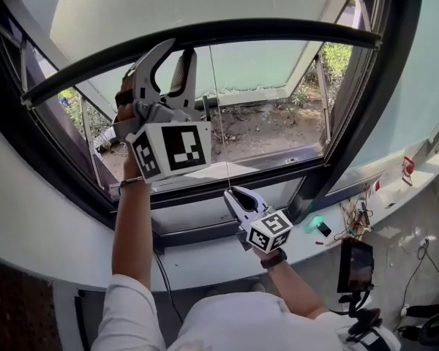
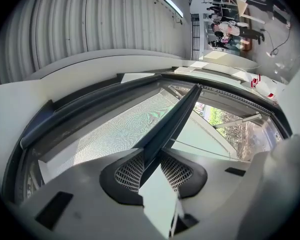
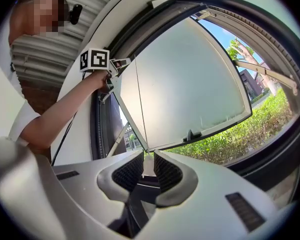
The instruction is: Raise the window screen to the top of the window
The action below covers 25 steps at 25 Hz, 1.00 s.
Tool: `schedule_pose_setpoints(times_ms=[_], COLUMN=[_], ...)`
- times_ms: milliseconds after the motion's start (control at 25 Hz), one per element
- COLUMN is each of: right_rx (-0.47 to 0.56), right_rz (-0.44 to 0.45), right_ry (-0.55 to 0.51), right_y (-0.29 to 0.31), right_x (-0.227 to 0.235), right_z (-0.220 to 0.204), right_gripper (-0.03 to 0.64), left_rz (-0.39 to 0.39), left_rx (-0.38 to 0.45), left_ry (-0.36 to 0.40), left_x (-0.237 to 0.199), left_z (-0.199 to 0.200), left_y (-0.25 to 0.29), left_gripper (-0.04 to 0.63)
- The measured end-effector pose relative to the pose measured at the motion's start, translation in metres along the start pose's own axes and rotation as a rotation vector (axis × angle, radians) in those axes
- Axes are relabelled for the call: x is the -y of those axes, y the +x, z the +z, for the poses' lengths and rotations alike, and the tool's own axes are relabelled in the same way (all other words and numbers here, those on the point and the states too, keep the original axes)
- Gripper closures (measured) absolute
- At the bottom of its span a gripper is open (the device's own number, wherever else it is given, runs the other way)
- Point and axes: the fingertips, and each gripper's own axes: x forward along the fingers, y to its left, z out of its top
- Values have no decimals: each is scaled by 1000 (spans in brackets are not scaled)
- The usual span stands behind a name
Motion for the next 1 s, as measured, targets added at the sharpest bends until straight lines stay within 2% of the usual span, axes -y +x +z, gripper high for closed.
schedule_pose_setpoints(times_ms=[280,560,760,1000], right_rx=[40,87,96,112], right_rz=[34,32,13,23], right_ry=[-39,-78,-38,-73], right_y=[7,4,1,11], right_x=[-16,-18,-16,-23], right_z=[26,52,65,85], right_gripper=[552,552,552,552], left_rz=[32,53,52,60], left_rx=[20,39,45,56], left_ry=[6,0,7,32], left_x=[-21,-40,-49,-66], left_z=[10,18,25,32], left_y=[16,30,33,42], left_gripper=[505,505,505,505])
